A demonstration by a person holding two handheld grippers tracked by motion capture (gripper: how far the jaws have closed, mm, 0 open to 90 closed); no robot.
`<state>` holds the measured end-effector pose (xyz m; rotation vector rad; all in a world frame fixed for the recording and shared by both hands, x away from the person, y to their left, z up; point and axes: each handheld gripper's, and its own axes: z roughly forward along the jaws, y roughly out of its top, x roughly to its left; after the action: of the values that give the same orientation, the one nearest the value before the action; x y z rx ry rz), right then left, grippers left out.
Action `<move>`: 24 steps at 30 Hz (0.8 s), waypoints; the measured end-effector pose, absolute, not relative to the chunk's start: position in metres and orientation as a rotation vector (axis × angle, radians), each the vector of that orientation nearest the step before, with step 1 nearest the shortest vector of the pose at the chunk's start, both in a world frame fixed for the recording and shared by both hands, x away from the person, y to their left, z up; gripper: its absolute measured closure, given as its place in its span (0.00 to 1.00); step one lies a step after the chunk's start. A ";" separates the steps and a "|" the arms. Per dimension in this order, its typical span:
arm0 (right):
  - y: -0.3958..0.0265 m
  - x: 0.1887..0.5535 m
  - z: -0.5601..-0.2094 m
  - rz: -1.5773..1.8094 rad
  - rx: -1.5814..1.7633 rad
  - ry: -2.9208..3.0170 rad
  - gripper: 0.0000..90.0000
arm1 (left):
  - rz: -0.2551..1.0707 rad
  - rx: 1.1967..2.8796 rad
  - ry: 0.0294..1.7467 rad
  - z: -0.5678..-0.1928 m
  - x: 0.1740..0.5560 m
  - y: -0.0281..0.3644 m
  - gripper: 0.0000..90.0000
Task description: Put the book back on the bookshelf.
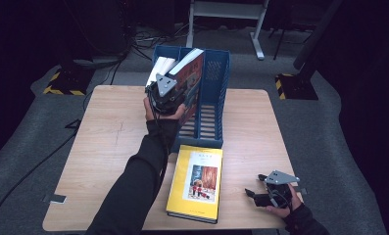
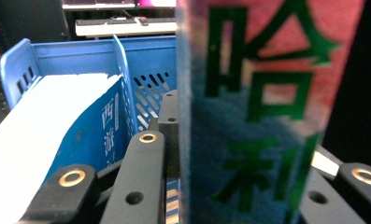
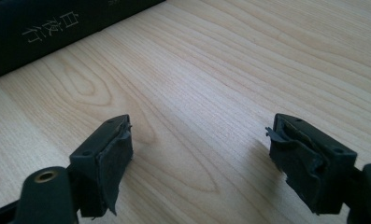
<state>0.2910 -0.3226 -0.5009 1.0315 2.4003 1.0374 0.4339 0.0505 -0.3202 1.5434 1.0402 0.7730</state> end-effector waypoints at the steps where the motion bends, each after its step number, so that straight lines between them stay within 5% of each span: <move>1: -0.323 0.291 -0.501 1.038 1.031 2.401 0.24 | 0.779 1.545 1.047 -0.321 0.436 0.049 0.82; 24: -0.322 0.291 -0.501 1.039 1.025 2.404 0.24 | 0.799 1.499 1.144 -0.346 0.475 0.028 0.82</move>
<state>0.2905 -0.3223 -0.5009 1.0251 2.4044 1.0393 0.4750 0.0276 -0.3463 1.4990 1.1439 0.7985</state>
